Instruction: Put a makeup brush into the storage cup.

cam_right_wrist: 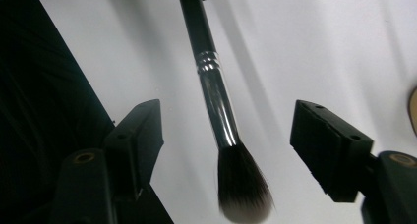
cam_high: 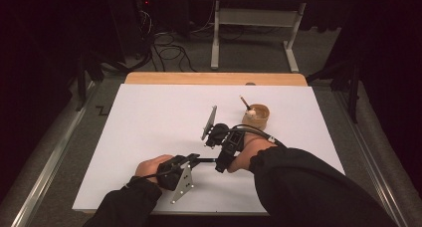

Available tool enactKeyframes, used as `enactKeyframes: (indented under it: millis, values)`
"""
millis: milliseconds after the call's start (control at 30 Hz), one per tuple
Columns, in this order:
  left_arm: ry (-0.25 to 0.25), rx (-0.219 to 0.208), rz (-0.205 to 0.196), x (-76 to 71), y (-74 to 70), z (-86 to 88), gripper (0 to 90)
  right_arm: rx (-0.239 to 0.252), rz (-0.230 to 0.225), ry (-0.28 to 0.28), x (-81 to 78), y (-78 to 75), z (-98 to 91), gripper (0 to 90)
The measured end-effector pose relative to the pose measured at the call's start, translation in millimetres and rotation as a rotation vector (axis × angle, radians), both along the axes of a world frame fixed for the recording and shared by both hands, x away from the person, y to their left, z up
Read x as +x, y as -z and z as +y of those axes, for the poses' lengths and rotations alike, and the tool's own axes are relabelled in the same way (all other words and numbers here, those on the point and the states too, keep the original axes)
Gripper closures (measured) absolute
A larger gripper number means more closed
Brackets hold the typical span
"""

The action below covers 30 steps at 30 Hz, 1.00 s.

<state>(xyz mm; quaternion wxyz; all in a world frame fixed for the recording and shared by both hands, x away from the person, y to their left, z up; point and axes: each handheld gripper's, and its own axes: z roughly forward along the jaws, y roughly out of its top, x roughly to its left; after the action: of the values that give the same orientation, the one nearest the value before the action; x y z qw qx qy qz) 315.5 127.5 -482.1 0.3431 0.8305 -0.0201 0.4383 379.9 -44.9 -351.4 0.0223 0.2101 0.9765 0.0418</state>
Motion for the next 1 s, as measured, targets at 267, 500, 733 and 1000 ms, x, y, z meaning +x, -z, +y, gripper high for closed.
enactKeyframes:
  millis: [267, 500, 733, 1000]
  values:
    - [-0.011, -0.004, 0.008, 1.4, -0.9, 1.3, 79.0, 0.024, -0.017, 0.024, 1.8, -8.3, -12.7, 20.8]
    - [-0.029, -0.011, 0.022, 3.5, -1.4, 3.1, 79.0, 0.034, -0.03, 0.054, 2.3, -13.1, -24.8, 17.7]
    - [-0.064, -0.047, 0.057, 9.0, -1.7, 8.8, 79.0, 0.038, -0.051, 0.087, 2.7, -17.0, -38.7, 17.0]
    - [-0.104, -0.104, 0.113, 16.1, -2.5, 17.0, 79.0, 0.067, -0.078, 0.125, 4.8, -14.0, -54.1, 16.9]
